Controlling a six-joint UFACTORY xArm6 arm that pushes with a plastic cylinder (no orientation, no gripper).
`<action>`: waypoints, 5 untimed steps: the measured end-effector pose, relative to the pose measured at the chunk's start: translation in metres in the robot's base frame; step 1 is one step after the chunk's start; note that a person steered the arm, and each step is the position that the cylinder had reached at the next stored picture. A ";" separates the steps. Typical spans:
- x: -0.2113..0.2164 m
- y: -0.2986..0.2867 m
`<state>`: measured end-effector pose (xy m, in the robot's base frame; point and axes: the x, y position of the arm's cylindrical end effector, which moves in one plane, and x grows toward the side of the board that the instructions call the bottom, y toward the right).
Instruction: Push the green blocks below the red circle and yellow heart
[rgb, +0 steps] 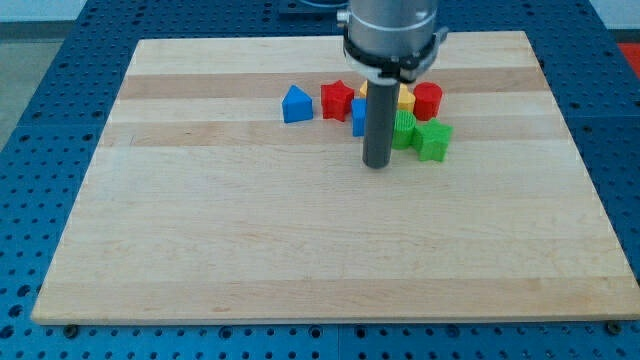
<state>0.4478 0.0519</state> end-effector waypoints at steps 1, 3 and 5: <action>0.001 0.043; -0.004 0.065; -0.005 0.083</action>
<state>0.4432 0.1348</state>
